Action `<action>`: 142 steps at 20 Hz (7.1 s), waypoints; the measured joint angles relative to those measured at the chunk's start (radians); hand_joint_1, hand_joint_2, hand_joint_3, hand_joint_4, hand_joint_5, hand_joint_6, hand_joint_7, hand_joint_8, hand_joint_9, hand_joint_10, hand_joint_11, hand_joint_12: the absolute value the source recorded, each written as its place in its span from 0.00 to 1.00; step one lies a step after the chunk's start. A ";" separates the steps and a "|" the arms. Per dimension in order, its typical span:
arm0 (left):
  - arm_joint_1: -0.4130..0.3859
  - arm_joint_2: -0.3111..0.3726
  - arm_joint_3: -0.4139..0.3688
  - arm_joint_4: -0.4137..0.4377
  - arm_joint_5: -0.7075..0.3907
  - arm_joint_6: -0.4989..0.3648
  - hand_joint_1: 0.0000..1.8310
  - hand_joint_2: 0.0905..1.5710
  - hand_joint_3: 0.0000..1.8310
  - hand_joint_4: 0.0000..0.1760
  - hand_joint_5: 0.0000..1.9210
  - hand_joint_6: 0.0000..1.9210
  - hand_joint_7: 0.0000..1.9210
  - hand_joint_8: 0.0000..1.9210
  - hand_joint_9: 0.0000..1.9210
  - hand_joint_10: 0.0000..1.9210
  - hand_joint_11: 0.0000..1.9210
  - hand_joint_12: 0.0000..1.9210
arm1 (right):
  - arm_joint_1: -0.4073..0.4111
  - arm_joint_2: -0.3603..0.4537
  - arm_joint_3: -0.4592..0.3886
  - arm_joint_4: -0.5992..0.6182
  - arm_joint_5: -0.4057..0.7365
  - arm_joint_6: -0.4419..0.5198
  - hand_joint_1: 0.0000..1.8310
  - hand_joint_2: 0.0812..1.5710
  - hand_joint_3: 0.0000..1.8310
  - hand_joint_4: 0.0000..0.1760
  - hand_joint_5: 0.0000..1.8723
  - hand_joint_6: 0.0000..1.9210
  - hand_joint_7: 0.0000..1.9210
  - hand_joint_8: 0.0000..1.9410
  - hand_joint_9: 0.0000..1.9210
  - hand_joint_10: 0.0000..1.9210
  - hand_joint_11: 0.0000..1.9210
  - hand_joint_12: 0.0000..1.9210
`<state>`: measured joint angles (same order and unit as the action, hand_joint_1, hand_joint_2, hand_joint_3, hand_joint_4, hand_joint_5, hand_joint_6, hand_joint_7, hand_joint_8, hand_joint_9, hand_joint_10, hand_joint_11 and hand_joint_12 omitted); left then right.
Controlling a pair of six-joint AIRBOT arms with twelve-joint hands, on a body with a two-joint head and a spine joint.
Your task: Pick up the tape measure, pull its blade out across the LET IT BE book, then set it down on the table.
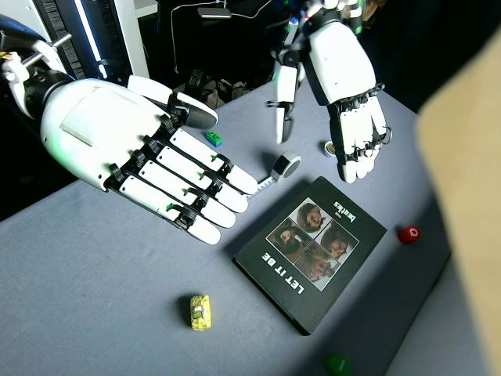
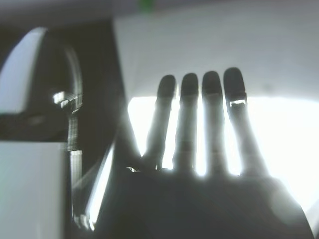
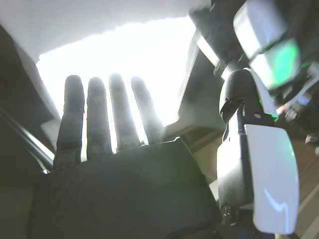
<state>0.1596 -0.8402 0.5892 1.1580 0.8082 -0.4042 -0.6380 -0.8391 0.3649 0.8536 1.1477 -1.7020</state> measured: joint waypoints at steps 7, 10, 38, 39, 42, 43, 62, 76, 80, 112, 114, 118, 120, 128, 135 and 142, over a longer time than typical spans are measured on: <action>-0.097 0.022 0.091 -0.465 -0.071 0.484 0.60 0.67 0.01 0.00 0.12 0.00 0.12 0.00 0.11 0.00 0.00 0.40 | -0.016 0.004 0.019 -0.113 -0.035 0.080 0.03 0.70 0.00 0.00 0.03 0.00 0.04 0.00 0.03 0.00 0.00 0.21; -0.092 0.022 0.118 -0.576 -0.114 0.486 0.59 0.67 0.00 0.00 0.12 0.00 0.12 0.00 0.11 0.00 0.00 0.38 | -0.016 -0.003 0.047 -0.143 -0.050 0.088 0.04 0.70 0.00 0.00 0.03 0.00 0.04 0.00 0.03 0.00 0.00 0.21; 0.084 0.051 0.248 -2.632 -0.919 2.560 0.61 0.66 0.00 0.00 0.15 0.00 0.14 0.00 0.13 0.00 0.00 0.41 | -0.023 -0.006 0.019 -0.184 -0.030 0.183 0.04 0.71 0.00 0.00 0.04 0.00 0.05 0.00 0.03 0.00 0.00 0.21; 0.084 0.062 0.234 -2.861 -0.996 2.765 0.60 0.66 0.00 0.00 0.18 0.00 0.17 0.00 0.16 0.00 0.02 0.42 | -0.024 -0.006 0.019 -0.180 -0.031 0.183 0.04 0.71 0.00 0.00 0.04 0.00 0.05 0.00 0.04 0.00 0.00 0.21; 0.096 0.082 0.219 -2.996 -1.084 2.819 0.60 0.66 0.00 0.00 0.21 0.00 0.20 0.00 0.19 0.00 0.04 0.43 | -0.024 -0.004 0.022 -0.178 -0.026 0.183 0.04 0.71 0.00 0.00 0.04 0.00 0.06 0.00 0.04 0.00 0.00 0.24; 0.092 0.097 0.204 -3.118 -1.116 2.924 0.61 0.67 0.00 0.00 0.24 0.00 0.23 0.00 0.20 0.00 0.04 0.43 | -0.024 -0.004 0.022 -0.181 -0.026 0.183 0.05 0.71 0.00 0.00 0.05 0.00 0.06 0.00 0.05 0.00 0.00 0.25; 0.272 0.151 0.037 -3.038 -1.270 2.696 0.69 0.65 0.00 0.00 0.37 0.01 0.34 0.01 0.29 0.00 0.11 0.41 | -0.024 -0.004 0.022 -0.183 -0.005 0.183 0.05 0.71 0.00 0.00 0.04 0.00 0.05 0.00 0.05 0.00 0.00 0.24; 0.581 0.033 -0.117 -2.607 -1.804 1.491 0.69 0.66 0.00 0.00 0.38 0.00 0.34 0.00 0.30 0.00 0.14 0.41 | -0.024 -0.004 0.022 -0.184 0.007 0.190 0.05 0.73 0.01 0.00 0.05 0.00 0.06 0.00 0.05 0.00 0.00 0.25; 0.619 0.005 -0.107 -2.543 -1.865 1.391 0.70 0.66 0.00 0.00 0.39 0.01 0.34 0.00 0.31 0.00 0.14 0.40 | -0.023 -0.004 0.022 -0.185 0.006 0.192 0.05 0.73 0.00 0.00 0.04 0.00 0.06 0.00 0.06 0.00 0.00 0.25; 0.967 -0.170 0.015 -2.079 -2.126 1.194 0.70 0.67 0.00 0.00 0.39 0.00 0.36 0.00 0.32 0.00 0.15 0.38 | -0.023 -0.004 0.022 -0.219 0.021 0.225 0.05 0.73 0.00 0.00 0.05 0.00 0.07 0.00 0.06 0.00 0.00 0.24; 0.975 -0.180 0.027 -2.070 -2.127 1.194 0.70 0.67 0.00 0.00 0.40 0.00 0.37 0.00 0.33 0.00 0.15 0.38 | -0.023 -0.004 0.022 -0.220 0.021 0.228 0.05 0.73 0.00 0.00 0.05 0.00 0.07 0.00 0.06 0.00 0.00 0.23; 0.986 -0.187 0.030 -2.055 -2.124 1.194 0.70 0.67 0.00 0.00 0.39 0.00 0.36 0.00 0.32 0.00 0.15 0.38 | -0.023 -0.005 0.022 -0.226 0.022 0.232 0.05 0.73 0.00 0.00 0.05 0.00 0.07 0.00 0.06 0.00 0.00 0.23; 0.993 -0.191 0.040 -2.050 -2.128 1.195 0.70 0.67 0.00 0.00 0.39 0.00 0.36 0.00 0.32 0.00 0.15 0.38 | -0.023 -0.005 0.022 -0.226 0.023 0.232 0.05 0.73 0.00 0.00 0.05 0.00 0.07 0.00 0.06 0.00 0.00 0.23; 1.012 -0.208 0.065 -2.008 -2.129 1.194 0.70 0.67 0.00 0.00 0.39 0.00 0.35 0.00 0.31 0.00 0.15 0.38 | -0.023 -0.007 0.022 -0.233 0.023 0.232 0.06 0.73 0.00 0.00 0.06 0.00 0.07 0.00 0.06 0.00 0.00 0.23; 1.028 -0.220 0.090 -1.988 -2.125 1.188 0.70 0.67 0.00 0.00 0.38 0.00 0.36 0.00 0.32 0.00 0.15 0.38 | -0.018 -0.009 0.022 -0.235 0.026 0.234 0.06 0.73 0.00 0.00 0.07 0.00 0.08 0.00 0.06 0.00 0.00 0.24; 1.029 -0.243 0.123 -1.981 -2.126 1.184 0.68 0.69 0.00 0.00 0.38 0.00 0.35 0.00 0.32 0.00 0.14 0.38 | -0.018 -0.009 0.022 -0.236 0.030 0.237 0.07 0.73 0.00 0.00 0.05 0.00 0.07 0.00 0.06 0.00 0.00 0.24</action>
<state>1.1885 -1.0828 0.7124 -0.8234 -1.3182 0.7803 -0.6563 -0.8482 0.3870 0.6174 1.1774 -1.4654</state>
